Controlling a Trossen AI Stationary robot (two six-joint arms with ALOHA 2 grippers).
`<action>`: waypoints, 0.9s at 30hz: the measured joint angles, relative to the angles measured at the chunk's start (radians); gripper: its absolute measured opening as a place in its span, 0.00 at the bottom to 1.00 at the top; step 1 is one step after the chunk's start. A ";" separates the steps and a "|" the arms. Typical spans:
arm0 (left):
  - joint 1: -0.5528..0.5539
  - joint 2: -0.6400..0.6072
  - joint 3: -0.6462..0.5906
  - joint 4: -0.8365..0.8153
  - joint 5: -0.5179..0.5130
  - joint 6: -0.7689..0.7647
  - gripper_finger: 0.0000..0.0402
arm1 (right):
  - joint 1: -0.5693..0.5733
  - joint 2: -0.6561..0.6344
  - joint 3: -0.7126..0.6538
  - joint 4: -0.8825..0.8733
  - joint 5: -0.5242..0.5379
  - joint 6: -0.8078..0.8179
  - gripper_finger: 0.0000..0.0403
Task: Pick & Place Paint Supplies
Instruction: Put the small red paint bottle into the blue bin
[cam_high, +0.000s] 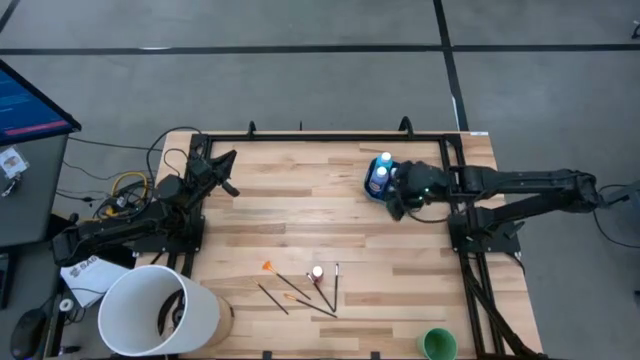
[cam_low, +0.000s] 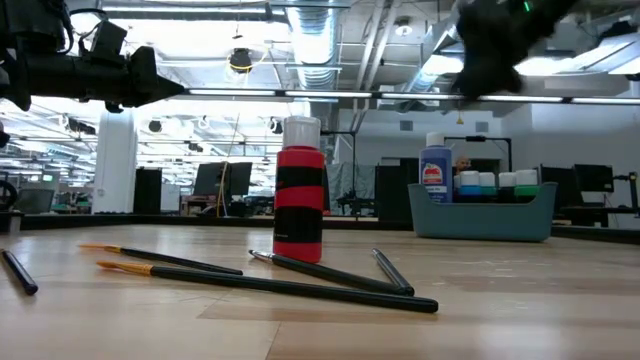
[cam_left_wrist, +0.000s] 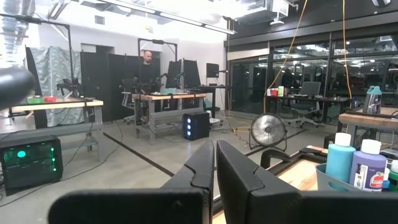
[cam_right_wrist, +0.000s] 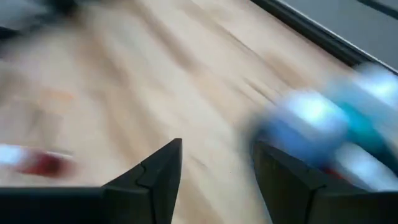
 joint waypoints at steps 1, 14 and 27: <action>0.000 0.000 0.000 0.000 0.000 0.000 0.02 | 0.019 0.010 0.000 0.086 -0.038 -0.036 0.47; 0.000 0.000 0.000 0.000 0.000 0.000 0.02 | 0.239 0.359 0.065 0.531 -0.117 -0.374 0.63; 0.000 0.000 0.000 0.000 0.000 0.000 0.02 | 0.296 0.697 0.331 0.531 -0.283 -0.513 0.70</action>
